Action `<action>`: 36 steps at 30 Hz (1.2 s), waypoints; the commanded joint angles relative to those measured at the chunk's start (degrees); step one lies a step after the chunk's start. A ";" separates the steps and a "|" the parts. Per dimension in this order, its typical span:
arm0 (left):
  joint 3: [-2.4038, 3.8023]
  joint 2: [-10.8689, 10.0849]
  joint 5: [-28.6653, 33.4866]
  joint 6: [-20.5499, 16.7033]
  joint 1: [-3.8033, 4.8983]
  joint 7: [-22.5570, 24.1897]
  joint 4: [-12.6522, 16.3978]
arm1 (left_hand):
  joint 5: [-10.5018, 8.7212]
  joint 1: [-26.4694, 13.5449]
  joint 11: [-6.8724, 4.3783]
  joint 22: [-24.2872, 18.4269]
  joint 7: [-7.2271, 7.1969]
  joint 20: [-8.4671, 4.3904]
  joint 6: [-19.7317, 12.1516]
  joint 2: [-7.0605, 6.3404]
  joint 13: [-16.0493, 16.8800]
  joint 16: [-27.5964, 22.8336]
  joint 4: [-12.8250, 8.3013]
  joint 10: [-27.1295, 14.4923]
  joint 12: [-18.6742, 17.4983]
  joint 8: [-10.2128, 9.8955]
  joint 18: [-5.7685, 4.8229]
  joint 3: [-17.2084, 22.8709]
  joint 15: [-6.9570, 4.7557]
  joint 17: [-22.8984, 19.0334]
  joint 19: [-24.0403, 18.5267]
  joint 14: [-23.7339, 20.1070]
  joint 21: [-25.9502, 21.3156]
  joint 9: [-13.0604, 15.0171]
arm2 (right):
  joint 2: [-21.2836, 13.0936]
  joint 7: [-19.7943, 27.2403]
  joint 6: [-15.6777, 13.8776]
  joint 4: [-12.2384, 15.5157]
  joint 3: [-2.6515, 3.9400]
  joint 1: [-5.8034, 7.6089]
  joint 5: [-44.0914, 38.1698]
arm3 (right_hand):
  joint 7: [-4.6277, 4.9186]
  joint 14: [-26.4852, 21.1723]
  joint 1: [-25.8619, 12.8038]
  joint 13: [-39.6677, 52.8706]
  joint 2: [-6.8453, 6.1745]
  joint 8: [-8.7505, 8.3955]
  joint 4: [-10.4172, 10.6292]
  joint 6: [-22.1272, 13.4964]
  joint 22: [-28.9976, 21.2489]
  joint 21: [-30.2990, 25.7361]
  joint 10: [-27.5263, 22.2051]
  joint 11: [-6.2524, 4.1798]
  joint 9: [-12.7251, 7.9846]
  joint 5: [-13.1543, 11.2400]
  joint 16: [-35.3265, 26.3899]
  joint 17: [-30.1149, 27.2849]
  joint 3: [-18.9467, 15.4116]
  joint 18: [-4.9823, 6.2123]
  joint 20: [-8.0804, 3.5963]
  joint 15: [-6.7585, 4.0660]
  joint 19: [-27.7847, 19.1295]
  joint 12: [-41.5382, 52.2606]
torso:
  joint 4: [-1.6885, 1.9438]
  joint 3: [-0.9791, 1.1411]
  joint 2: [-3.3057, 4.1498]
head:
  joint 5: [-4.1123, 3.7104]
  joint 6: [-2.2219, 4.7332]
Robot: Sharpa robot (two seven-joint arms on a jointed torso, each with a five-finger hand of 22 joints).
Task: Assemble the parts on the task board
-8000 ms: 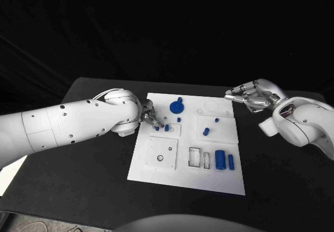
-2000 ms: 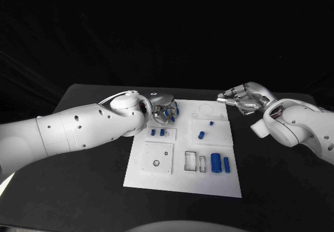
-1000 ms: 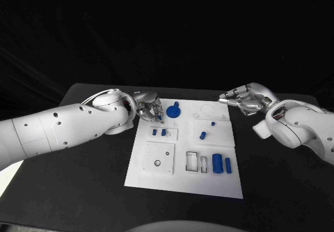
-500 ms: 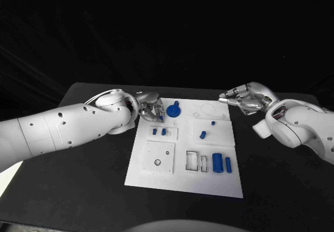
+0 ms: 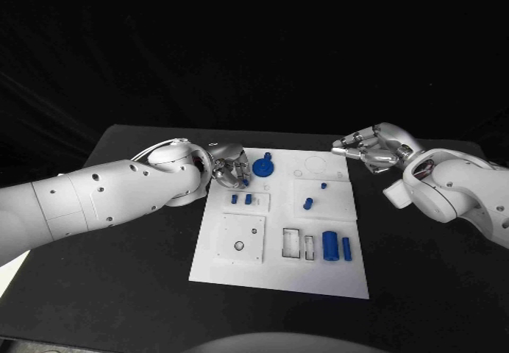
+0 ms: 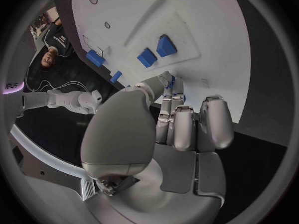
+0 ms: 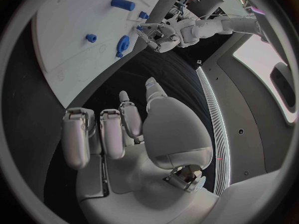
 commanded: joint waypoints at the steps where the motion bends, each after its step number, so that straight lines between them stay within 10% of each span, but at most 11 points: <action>1: -0.01 0.14 -0.57 1.49 -0.13 0.12 -0.05 | 0.12 -0.51 -0.04 0.44 0.13 0.43 0.32 -0.09 -0.09 0.18 -0.26 0.36 -0.30 -0.32 -0.95 0.08 0.42 -0.01 2.83 2.99 0.24 0.04 | 0.02 0.44 0.38 0.10 0.02 -0.03 -0.44 | -0.01 3.72 0.14 2.61 0.59 -0.01 0.01 -0.38 1.33 -0.27 -0.34 0.03 0.05 0.17 -0.30 4.74 -0.26 0.77 -0.06 -0.18 -0.37 -0.02 | 0.01 0.03 0.02 | 0.10 0.02; 36: -0.01 0.29 -1.12 0.72 -0.19 -1.94 -0.30 | 0.11 -3.30 1.52 0.32 1.49 1.37 -4.12 -2.68 -0.84 -0.51 0.21 -2.96 -3.41 -4.31 -0.93 -1.32 1.63 -1.78 2.65 2.57 -0.10 -1.69 | -0.08 0.45 0.34 0.16 0.02 -0.03 -0.45 | -0.01 3.72 0.17 2.59 0.62 0.00 0.01 -0.38 1.29 -0.29 -0.35 0.03 0.06 0.19 -0.31 4.73 -0.32 0.78 -0.06 -0.18 -0.39 -0.04 | 0.03 0.03 -0.04 | 0.08 -0.04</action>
